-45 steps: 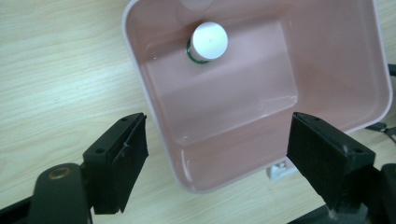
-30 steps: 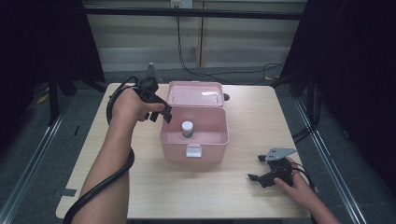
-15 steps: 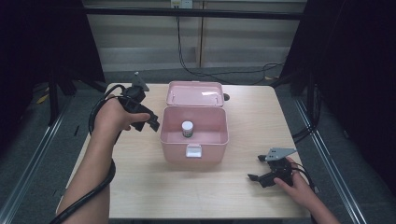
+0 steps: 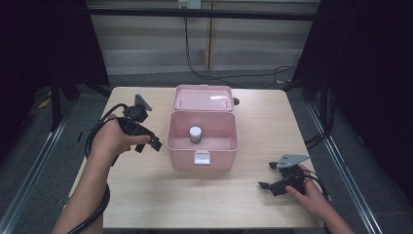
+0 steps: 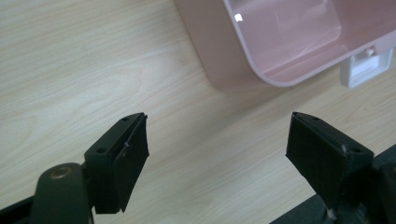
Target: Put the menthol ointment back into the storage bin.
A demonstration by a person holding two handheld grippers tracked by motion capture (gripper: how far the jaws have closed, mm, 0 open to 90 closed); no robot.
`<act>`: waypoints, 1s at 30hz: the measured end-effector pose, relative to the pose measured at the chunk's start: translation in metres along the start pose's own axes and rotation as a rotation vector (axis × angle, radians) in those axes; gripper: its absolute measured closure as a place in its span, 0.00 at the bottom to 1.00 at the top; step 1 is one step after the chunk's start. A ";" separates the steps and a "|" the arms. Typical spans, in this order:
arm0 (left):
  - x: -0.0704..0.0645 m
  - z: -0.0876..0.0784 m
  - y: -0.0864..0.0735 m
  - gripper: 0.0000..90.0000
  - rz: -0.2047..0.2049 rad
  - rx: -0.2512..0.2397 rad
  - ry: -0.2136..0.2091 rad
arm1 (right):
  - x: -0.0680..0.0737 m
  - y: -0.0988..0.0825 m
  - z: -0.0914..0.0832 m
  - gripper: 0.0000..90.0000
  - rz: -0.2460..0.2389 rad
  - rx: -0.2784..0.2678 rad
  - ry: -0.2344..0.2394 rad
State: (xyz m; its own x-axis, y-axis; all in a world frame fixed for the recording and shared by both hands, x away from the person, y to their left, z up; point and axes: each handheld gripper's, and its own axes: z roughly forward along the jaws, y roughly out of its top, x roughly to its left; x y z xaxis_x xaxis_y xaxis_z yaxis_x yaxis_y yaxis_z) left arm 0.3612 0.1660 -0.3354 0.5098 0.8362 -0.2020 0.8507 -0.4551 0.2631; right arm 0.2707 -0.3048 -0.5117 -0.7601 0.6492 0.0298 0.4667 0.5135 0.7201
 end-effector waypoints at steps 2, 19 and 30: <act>0.001 0.003 -0.003 0.23 0.001 -0.002 -0.005 | 0.000 0.000 0.000 0.11 -0.001 0.000 0.000; 0.014 0.046 -0.035 0.23 0.009 -0.014 -0.030 | 0.000 0.000 0.000 0.11 -0.001 0.003 0.001; 0.022 0.076 -0.050 0.23 0.023 -0.038 -0.033 | 0.000 0.000 0.000 0.11 0.002 0.002 0.000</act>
State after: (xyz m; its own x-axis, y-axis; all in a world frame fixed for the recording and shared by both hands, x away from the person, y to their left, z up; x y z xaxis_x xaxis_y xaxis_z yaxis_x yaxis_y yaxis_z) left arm 0.3398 0.1844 -0.4247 0.5338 0.8149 -0.2259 0.8334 -0.4618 0.3035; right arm 0.2705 -0.3048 -0.5117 -0.7595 0.6497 0.0311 0.4686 0.5134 0.7189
